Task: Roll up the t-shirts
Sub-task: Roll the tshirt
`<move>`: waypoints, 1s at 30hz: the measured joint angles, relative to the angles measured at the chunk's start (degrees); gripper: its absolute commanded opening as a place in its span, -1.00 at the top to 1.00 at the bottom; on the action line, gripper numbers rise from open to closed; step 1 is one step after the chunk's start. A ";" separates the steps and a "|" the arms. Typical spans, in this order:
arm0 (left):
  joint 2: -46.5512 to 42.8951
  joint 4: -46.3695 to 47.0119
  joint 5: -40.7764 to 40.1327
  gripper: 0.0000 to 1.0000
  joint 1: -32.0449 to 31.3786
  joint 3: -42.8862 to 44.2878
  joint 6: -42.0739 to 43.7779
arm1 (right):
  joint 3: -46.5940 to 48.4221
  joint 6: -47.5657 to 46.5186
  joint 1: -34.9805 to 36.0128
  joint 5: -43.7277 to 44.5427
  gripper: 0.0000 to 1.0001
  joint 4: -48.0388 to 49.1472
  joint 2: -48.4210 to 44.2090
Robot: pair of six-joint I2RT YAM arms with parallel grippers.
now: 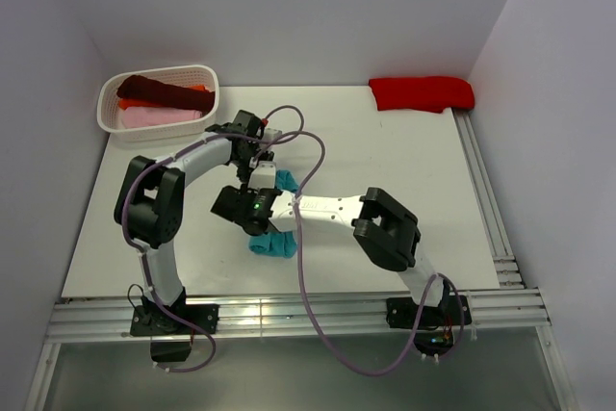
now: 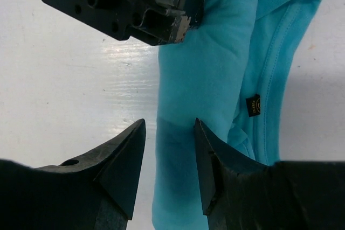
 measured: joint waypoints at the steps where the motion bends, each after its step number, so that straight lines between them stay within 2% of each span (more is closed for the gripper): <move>1: 0.11 -0.11 0.00 0.47 -0.02 0.13 0.02 | 0.66 0.00 0.11 -0.02 0.00 -0.87 0.22; 5: 0.37 -0.44 0.00 0.36 -0.07 0.50 0.00 | 3.28 0.22 0.35 0.11 -0.05 -3.72 2.29; 6: 0.42 -0.50 0.02 0.28 -0.07 0.59 0.02 | 3.76 0.26 0.46 0.26 -0.06 -4.31 2.89; 14: 1.40 -2.14 0.28 0.00 -0.11 2.49 0.09 | 5.18 0.74 0.74 0.66 -0.08 -8.00 4.76; 22: 2.40 -4.26 1.57 -0.48 -0.22 6.36 1.16 | 5.60 1.05 0.76 1.07 -0.04 -10.95 6.05; 26: 2.40 -5.60 3.58 -0.57 0.24 10.08 1.66 | 1.44 1.03 0.68 1.29 0.06 -7.58 4.00; 30: 2.40 -6.97 7.17 -0.59 1.53 13.29 3.65 | -7.65 0.83 0.04 0.37 0.09 1.33 -1.44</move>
